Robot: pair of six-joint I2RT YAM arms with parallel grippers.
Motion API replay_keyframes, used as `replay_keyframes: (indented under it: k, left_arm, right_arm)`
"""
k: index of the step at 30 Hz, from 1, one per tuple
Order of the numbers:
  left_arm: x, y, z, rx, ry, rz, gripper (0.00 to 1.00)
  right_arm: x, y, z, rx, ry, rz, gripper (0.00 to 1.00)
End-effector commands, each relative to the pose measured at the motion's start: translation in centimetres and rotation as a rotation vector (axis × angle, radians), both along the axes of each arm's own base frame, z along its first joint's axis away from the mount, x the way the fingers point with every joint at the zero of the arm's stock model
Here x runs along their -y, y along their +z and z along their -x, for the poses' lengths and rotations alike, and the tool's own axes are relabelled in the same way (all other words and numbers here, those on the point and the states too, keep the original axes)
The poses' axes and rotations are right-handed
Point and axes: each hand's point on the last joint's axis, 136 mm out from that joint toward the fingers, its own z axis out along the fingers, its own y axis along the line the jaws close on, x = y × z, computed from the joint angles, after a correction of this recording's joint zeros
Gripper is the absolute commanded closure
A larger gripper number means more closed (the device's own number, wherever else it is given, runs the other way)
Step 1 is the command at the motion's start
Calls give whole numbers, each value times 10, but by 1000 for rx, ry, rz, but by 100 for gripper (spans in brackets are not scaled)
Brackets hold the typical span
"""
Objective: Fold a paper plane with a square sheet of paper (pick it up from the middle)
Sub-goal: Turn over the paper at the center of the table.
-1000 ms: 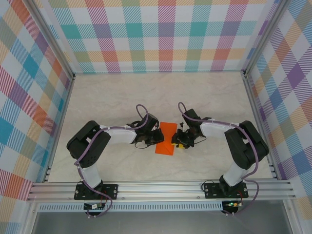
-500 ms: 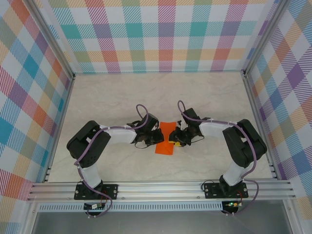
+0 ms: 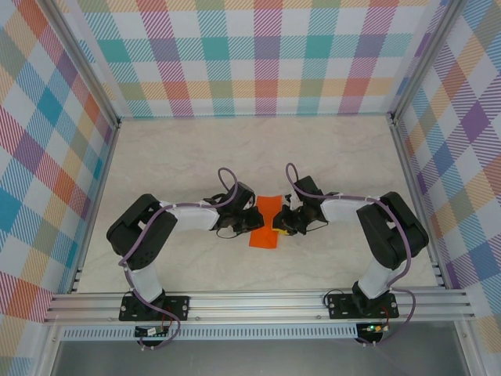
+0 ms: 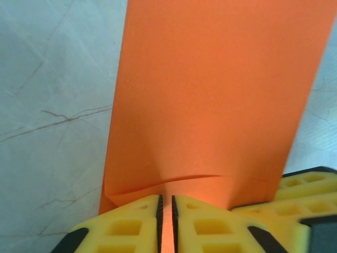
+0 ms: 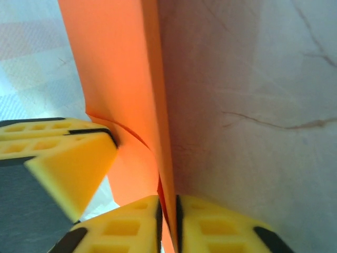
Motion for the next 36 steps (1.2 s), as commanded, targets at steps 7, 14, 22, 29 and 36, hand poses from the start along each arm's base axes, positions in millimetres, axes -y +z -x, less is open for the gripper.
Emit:
replay_keyframes:
  k: [7,14,22,29,36]
  left_arm:
    - [-32,101,-14,217,134,18,55]
    - [-96,126,8,292,257,-55,41]
    - [-140,121,29,278,334,-84,34]
    - [-173,112,50,240,407,-128,30]
    - [-192,116,80,219,389,-133,27]
  right_arm:
    - [11,47,-1,127,83,69,96]
    - [57,77,5,184,125,331,96]
    - [144,141,0,228,196,974,96]
    - [127,132,10,134,287,1196,95]
    - [49,82,14,18,339,1139,92]
